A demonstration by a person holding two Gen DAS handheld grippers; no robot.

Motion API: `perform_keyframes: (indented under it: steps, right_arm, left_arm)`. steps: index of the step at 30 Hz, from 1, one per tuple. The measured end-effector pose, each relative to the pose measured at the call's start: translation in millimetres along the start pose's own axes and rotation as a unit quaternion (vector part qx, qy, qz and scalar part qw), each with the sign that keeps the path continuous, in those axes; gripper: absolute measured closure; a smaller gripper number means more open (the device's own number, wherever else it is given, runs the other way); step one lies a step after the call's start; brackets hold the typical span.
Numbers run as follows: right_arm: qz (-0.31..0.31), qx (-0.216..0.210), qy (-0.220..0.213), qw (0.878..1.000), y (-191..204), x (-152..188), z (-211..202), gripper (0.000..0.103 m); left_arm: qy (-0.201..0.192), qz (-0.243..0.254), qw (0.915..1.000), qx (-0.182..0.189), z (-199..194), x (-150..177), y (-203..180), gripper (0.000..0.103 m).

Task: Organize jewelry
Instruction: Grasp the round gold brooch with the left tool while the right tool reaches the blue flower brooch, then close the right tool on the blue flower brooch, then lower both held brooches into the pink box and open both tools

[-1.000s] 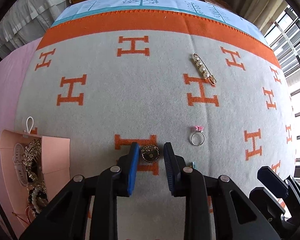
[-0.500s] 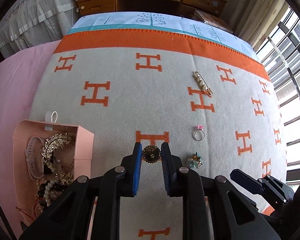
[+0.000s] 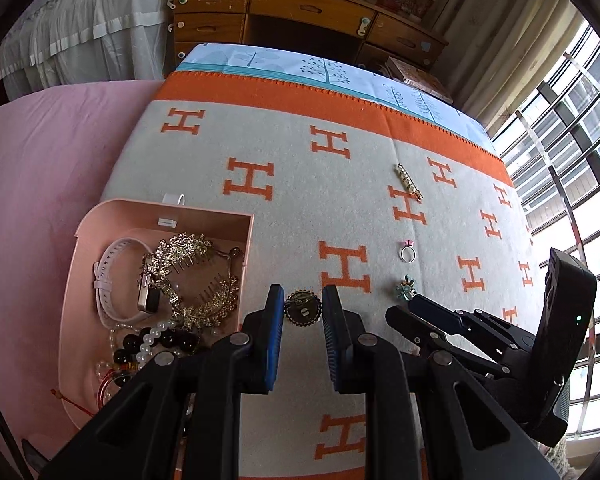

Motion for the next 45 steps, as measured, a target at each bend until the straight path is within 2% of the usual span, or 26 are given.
perform_keyframes:
  steps: [9, 19, 20, 21, 22, 30, 34, 39, 43, 45]
  right_arm:
    - [-0.016, 0.065, -0.018, 0.998, 8.6, -11.4, 8.3, 0.073]
    - [-0.055, 0.128, -0.039, 0.989, 19.2, -15.1, 16.1, 0.073]
    - [-0.057, 0.130, -0.040, 0.989, 19.8, -15.2, 16.1, 0.074]
    - [-0.057, 0.132, -0.043, 0.989, 19.5, -15.0, 15.5, 0.080]
    - [-0.057, 0.135, -0.045, 0.988, 18.9, -14.7, 14.7, 0.080]
    - [-0.058, 0.097, -0.058, 0.992, 34.9, -18.3, -1.8, 0.080]
    - [-0.082, 0.050, -0.079, 0.992, 68.5, -27.7, -26.2, 0.080]
    - [-0.130, -0.014, -0.104, 0.986, 124.4, -48.2, -52.1, 0.080]
    - [-0.151, -0.054, -0.103, 0.982, 158.1, -63.5, -51.8, 0.079]
    - [-0.154, -0.060, -0.094, 0.982, 166.5, -68.2, -42.5, 0.079]
  left_arm:
    - [-0.003, 0.000, 0.9996, 0.028, 1.1, 2.2, 14.1, 0.086]
    - [-0.006, -0.001, 0.9989, 0.046, 1.7, 1.6, 24.7, 0.086]
    - [-0.006, -0.002, 0.9989, 0.046, 1.7, 1.8, 25.0, 0.086]
    - [-0.006, -0.002, 0.9988, 0.048, 1.5, 1.8, 25.2, 0.086]
    - [-0.007, -0.001, 0.9988, 0.048, 0.8, 2.1, 25.3, 0.086]
    - [-0.026, -0.004, 0.9982, 0.054, -23.1, -0.4, 35.6, 0.086]
    - [-0.045, -0.011, 0.9979, 0.045, -49.3, -4.6, 51.5, 0.086]
    - [-0.070, -0.028, 0.9966, 0.032, -80.7, -6.5, 77.7, 0.086]
    - [-0.073, -0.041, 0.9961, 0.028, -90.0, -2.5, 94.7, 0.086]
    - [-0.065, -0.045, 0.9965, 0.027, -87.2, 2.3, 101.2, 0.086]
Point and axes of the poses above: each gripper's, at about its wrist camera, not at the fingertips, and z roughly the way its jaws point, y to its left, x to its underside, the point moved 3 cm from there along z, roughly the way its jaws point, and after that the axes turned 5 degrees about -x, right-handed, at the moved point
